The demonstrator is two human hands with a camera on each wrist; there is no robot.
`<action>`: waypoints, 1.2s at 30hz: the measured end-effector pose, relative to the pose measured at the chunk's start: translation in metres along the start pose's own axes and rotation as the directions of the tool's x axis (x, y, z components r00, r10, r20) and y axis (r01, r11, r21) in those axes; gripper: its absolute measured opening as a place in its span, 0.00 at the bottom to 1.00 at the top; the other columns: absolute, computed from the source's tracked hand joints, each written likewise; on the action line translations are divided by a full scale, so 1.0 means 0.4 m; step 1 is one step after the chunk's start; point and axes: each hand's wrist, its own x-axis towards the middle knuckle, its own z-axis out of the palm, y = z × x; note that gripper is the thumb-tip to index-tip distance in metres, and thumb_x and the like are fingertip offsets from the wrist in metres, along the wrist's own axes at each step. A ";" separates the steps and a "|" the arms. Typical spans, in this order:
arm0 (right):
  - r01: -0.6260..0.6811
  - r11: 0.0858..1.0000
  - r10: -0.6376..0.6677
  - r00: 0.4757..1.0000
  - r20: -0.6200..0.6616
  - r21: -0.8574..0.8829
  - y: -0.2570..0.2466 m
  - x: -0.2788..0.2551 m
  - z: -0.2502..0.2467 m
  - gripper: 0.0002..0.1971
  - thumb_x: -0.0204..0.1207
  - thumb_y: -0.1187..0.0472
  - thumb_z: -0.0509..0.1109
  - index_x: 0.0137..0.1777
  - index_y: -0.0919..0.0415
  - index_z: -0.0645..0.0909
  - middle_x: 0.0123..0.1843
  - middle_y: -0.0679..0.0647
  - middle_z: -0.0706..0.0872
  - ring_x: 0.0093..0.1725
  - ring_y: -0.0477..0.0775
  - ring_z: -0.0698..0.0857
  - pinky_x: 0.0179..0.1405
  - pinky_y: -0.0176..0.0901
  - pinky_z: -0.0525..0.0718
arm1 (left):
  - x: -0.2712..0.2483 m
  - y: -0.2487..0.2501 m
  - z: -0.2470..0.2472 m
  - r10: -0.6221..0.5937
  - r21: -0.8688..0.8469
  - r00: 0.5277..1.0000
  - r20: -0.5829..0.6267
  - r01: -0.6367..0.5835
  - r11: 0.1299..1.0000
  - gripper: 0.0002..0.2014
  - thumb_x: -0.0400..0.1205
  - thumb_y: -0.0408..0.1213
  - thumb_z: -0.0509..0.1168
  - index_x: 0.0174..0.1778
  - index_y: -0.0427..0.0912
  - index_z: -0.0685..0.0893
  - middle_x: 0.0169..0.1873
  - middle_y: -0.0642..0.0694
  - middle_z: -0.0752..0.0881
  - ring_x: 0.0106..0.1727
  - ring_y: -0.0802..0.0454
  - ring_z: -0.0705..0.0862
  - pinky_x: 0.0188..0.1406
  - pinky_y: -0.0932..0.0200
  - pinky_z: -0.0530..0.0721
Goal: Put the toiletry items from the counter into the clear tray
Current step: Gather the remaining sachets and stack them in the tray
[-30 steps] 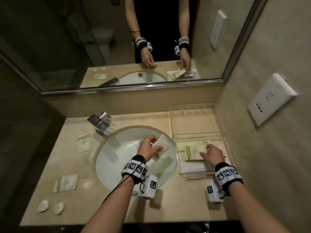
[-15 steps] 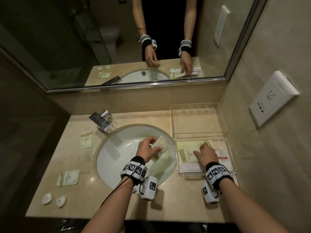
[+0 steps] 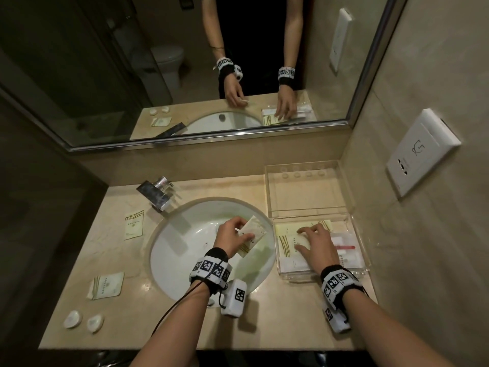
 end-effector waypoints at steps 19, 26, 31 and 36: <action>-0.030 0.867 0.080 0.994 -0.079 0.498 -0.043 0.033 -0.044 0.07 0.81 0.55 0.68 0.51 0.54 0.86 0.43 0.50 0.89 0.42 0.48 0.87 0.48 0.48 0.89 | 0.027 0.043 0.063 -0.019 -0.096 0.993 0.115 0.030 0.995 0.13 0.78 0.31 0.68 0.59 0.37 0.87 0.53 0.40 0.89 0.54 0.46 0.86 0.58 0.53 0.84; -0.050 0.792 -0.030 0.992 0.121 0.608 -0.081 0.066 -0.133 0.13 0.71 0.55 0.79 0.54 0.54 0.85 0.48 0.50 0.89 0.45 0.48 0.87 0.44 0.40 0.87 | 0.047 0.112 0.104 0.079 -0.170 0.977 0.196 -0.046 0.984 0.13 0.79 0.30 0.68 0.60 0.37 0.86 0.50 0.38 0.89 0.50 0.46 0.86 0.57 0.51 0.85; -0.246 0.763 0.310 0.951 -0.003 0.598 -0.017 0.077 -0.180 0.14 0.78 0.57 0.73 0.61 0.60 0.81 0.54 0.53 0.84 0.51 0.55 0.83 0.39 0.44 0.84 | 0.056 0.125 0.116 0.116 -0.161 0.986 0.120 -0.096 0.982 0.10 0.79 0.28 0.68 0.56 0.39 0.85 0.44 0.44 0.86 0.46 0.50 0.84 0.50 0.59 0.84; -0.424 0.749 0.429 0.896 0.115 0.509 0.035 0.071 -0.154 0.16 0.76 0.58 0.74 0.61 0.62 0.80 0.56 0.60 0.85 0.50 0.59 0.85 0.44 0.55 0.90 | 0.049 0.111 0.134 0.121 -0.073 0.978 0.171 -0.110 0.991 0.09 0.81 0.27 0.64 0.52 0.39 0.87 0.46 0.46 0.87 0.41 0.53 0.82 0.45 0.63 0.80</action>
